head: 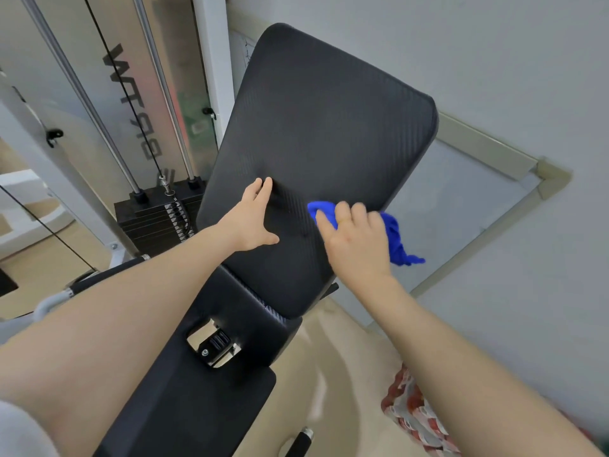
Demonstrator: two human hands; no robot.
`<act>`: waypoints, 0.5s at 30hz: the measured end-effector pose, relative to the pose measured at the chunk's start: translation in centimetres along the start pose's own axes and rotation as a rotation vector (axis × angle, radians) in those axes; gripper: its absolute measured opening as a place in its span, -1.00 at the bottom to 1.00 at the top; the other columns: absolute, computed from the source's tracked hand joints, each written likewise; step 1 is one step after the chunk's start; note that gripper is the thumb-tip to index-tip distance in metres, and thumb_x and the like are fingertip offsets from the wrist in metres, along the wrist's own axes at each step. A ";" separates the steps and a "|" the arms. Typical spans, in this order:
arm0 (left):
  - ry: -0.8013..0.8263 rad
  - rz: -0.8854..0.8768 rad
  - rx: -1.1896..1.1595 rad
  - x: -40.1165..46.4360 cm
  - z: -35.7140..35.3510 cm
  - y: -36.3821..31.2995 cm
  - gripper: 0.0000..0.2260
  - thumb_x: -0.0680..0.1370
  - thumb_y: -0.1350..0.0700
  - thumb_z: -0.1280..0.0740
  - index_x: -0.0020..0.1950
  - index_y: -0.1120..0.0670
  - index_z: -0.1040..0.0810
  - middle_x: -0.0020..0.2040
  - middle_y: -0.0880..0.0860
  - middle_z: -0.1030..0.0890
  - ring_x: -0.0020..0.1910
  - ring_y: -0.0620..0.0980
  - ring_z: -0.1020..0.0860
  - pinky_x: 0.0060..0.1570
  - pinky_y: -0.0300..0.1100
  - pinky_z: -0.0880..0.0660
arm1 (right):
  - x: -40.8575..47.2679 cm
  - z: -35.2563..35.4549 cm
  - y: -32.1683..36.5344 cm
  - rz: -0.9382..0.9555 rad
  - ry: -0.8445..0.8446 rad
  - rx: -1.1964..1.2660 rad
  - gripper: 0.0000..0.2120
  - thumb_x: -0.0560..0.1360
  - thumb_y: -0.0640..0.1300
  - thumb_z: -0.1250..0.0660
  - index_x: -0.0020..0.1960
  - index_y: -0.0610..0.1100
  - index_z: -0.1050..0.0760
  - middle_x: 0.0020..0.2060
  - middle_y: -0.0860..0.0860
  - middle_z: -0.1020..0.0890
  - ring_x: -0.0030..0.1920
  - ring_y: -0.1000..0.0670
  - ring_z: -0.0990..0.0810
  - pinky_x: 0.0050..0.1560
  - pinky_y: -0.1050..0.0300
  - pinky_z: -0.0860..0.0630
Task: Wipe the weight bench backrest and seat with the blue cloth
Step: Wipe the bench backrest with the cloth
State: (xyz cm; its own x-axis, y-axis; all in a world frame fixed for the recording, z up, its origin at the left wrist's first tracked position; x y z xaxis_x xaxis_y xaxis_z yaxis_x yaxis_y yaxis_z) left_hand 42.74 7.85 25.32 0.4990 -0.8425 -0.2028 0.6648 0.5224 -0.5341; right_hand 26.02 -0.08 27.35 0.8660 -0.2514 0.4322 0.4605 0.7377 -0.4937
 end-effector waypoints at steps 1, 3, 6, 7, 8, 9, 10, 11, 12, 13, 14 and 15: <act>-0.005 -0.002 0.007 0.0 0.1 0.1 -0.05 0.42 0.12 -0.44 0.52 0.02 0.23 0.55 0.00 0.22 0.46 0.11 -0.22 0.31 -0.05 -0.36 | -0.9 -0.2 1.1 0.082 0.059 -0.014 -0.69 0.29 -0.26 -0.25 -0.05 -0.02 -0.62 -0.24 -0.05 -0.56 -0.31 -0.07 -0.43 -0.33 0.12 -0.29; -0.014 -0.009 0.008 0.0 0.2 0.3 -0.07 0.43 0.12 -0.43 0.53 0.02 0.21 0.55 0.00 0.19 0.43 0.09 -0.28 0.29 -0.05 -0.38 | -1.2 -0.2 1.5 0.227 0.115 -0.046 -0.70 0.29 -0.24 -0.24 -0.07 -0.02 -0.61 -0.24 -0.01 -0.55 -0.29 -0.04 -0.44 -0.31 0.13 -0.30; -0.081 -0.030 0.002 -0.1 0.2 0.5 -0.17 0.47 0.13 -0.39 0.54 0.02 0.13 0.56 -0.01 0.12 0.43 0.07 -0.29 0.31 -0.07 -0.34 | 1.9 0.9 -1.3 0.148 0.053 -0.104 -0.75 0.24 -0.26 -0.22 -0.19 -0.02 -0.57 -0.31 0.00 -0.50 -0.32 -0.04 -0.42 -0.33 0.14 -0.25; -0.108 -0.036 0.004 -0.1 0.1 0.6 -0.20 0.48 0.13 -0.37 0.54 0.03 0.10 0.56 -0.01 0.11 0.44 0.06 -0.28 0.31 -0.07 -0.33 | 3.0 1.3 -2.2 0.058 0.031 -0.097 -0.79 0.22 -0.26 -0.27 -0.22 -0.03 -0.55 -0.32 -0.01 -0.49 -0.33 -0.06 -0.40 -0.33 0.13 -0.22; -0.134 -0.037 -0.001 -0.1 -0.1 0.7 -0.22 0.49 0.13 -0.36 0.54 0.03 0.09 0.56 -0.02 0.10 0.45 0.05 -0.27 0.32 -0.07 -0.32 | 3.8 1.5 -2.8 -0.017 0.017 -0.080 -0.81 0.21 -0.26 -0.31 -0.22 -0.04 -0.55 -0.33 -0.03 -0.48 -0.34 -0.06 -0.39 -0.33 0.13 -0.19; -0.155 -0.034 -0.009 -0.2 -0.4 0.7 -0.24 0.50 0.12 -0.35 0.53 0.03 0.08 0.56 -0.02 0.10 0.45 0.05 -0.26 0.32 -0.05 -0.33 | 4.0 1.3 -2.7 -0.060 0.029 -0.074 -0.79 0.21 -0.26 -0.31 -0.20 -0.04 -0.56 -0.32 -0.04 -0.49 -0.34 -0.06 -0.39 -0.33 0.13 -0.19; -0.172 -0.027 -0.021 -0.3 -0.8 0.7 -0.25 0.50 0.11 -0.35 0.53 0.02 0.07 0.56 -0.02 0.11 0.45 0.06 -0.25 0.31 -0.03 -0.35 | 3.9 1.3 -2.2 -0.055 0.042 -0.071 -0.73 0.22 -0.25 -0.28 -0.14 -0.03 -0.59 -0.30 -0.04 -0.50 -0.33 -0.06 -0.40 -0.34 0.13 -0.21; -0.190 -0.010 -0.039 -0.4 -1.1 0.7 -0.24 0.49 0.10 -0.36 0.53 -0.01 0.06 0.56 -0.01 0.13 0.46 0.06 -0.22 0.31 0.00 -0.36 | 3.5 1.4 -1.4 -0.010 0.056 -0.079 -0.67 0.25 -0.24 -0.23 -0.05 -0.01 -0.60 -0.27 -0.04 -0.52 -0.31 -0.07 -0.42 -0.33 0.13 -0.25; -0.210 0.018 -0.059 -0.5 -1.5 0.7 -0.23 0.48 0.08 -0.37 0.53 -0.05 0.06 0.56 0.02 0.15 0.48 0.06 -0.18 0.31 0.02 -0.37 | 2.9 1.3 -0.3 0.069 0.083 -0.081 -0.62 0.30 -0.23 -0.18 0.04 -0.01 -0.59 -0.21 -0.04 -0.54 -0.27 -0.06 -0.44 -0.31 0.12 -0.29; -0.231 0.050 -0.075 -0.6 -1.7 0.7 -0.22 0.47 0.06 -0.38 0.52 -0.08 0.06 0.55 0.06 0.17 0.50 0.08 -0.13 0.31 0.03 -0.36 | 2.2 1.0 0.9 0.154 0.145 -0.072 -0.61 0.37 -0.23 -0.14 0.12 -0.03 -0.55 -0.12 -0.05 -0.54 -0.20 -0.06 -0.45 -0.26 0.10 -0.32; -0.247 0.079 -0.078 -0.7 -2.0 0.7 -0.20 0.46 0.05 -0.39 0.52 -0.09 0.06 0.55 0.08 0.18 0.50 0.10 -0.10 0.31 0.04 -0.34 | 1.7 0.8 2.0 0.229 0.232 -0.047 -0.63 0.43 -0.25 -0.12 0.19 -0.08 -0.49 -0.04 -0.07 -0.52 -0.13 -0.08 -0.44 -0.19 0.08 -0.32; -0.252 0.101 -0.072 -0.8 -2.1 0.7 -0.18 0.45 0.04 -0.40 0.52 -0.08 0.08 0.55 0.10 0.19 0.51 0.12 -0.08 0.31 0.04 -0.34 | 1.4 0.7 2.6 0.287 0.308 -0.019 -0.66 0.48 -0.26 -0.11 0.22 -0.12 -0.44 0.01 -0.08 -0.49 -0.07 -0.09 -0.42 -0.15 0.07 -0.29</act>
State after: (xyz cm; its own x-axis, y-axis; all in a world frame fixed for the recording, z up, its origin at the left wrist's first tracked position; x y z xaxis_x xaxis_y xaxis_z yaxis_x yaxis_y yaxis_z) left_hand 41.62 8.56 23.37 0.6896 -0.7223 -0.0521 0.5679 0.5840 -0.5801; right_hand 28.35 1.96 27.22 0.9761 -0.2149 0.0312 0.1932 0.7943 -0.5760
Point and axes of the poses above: each hand's wrist, its own x-axis towards the middle knuckle, its own z-axis out of the back of the hand, y = z × x, the point moved 2 cm from there along x, towards the middle knuckle
